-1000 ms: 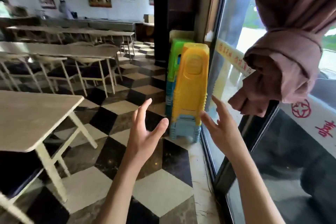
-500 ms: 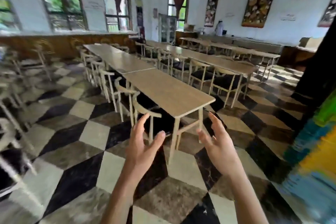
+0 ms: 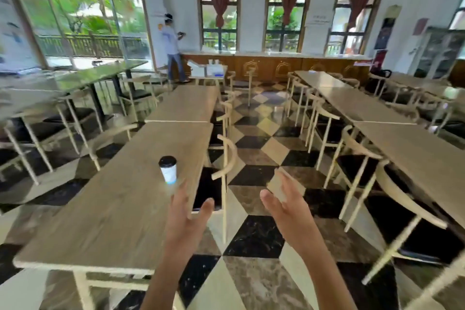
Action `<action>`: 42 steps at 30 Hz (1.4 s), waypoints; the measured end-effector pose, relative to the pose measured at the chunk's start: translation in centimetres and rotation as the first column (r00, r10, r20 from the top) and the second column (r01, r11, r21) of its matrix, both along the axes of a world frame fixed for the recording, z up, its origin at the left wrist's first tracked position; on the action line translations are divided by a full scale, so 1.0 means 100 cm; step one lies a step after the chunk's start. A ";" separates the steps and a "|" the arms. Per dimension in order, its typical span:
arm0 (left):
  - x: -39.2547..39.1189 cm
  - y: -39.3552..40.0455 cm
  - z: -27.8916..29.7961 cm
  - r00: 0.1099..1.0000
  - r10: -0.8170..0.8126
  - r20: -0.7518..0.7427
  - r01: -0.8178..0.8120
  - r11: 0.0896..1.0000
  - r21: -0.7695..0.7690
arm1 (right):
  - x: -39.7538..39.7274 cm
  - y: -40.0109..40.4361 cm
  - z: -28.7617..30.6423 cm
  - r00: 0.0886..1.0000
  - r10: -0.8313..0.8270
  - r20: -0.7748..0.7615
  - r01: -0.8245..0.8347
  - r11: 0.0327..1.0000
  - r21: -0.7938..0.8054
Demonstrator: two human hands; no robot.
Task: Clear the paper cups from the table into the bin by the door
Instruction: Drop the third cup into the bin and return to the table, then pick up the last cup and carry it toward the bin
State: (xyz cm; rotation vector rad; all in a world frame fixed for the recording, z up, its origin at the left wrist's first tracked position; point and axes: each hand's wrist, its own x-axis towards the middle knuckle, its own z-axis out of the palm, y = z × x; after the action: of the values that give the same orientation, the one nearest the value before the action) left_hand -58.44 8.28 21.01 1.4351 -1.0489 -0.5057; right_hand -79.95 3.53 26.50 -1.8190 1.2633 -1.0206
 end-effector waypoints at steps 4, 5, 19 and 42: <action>0.087 0.000 -0.009 0.987 0.160 0.011 -0.160 0.987 0.022 | 0.093 -0.027 -0.009 0.991 0.135 0.011 -0.135 0.990 0.042; 0.103 0.001 -0.013 0.985 0.174 0.016 -0.175 0.984 0.025 | 0.111 -0.034 -0.012 0.987 0.161 0.007 -0.162 0.986 0.047; 0.252 -0.135 -0.075 0.958 0.288 0.004 -0.284 0.942 0.181 | 0.277 -0.209 -0.079 0.967 0.250 0.053 -0.255 0.946 0.201; 0.372 -0.400 -0.182 0.997 0.032 0.072 -0.064 0.871 0.488 | 0.423 -0.385 -0.206 0.999 0.049 -0.009 -0.037 0.848 0.529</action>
State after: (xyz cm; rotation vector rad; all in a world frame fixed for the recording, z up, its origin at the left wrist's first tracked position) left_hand -21.24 -31.73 2.76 1.9314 -0.9681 -0.7321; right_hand -37.63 -34.94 5.88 -1.4188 1.3478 -0.5459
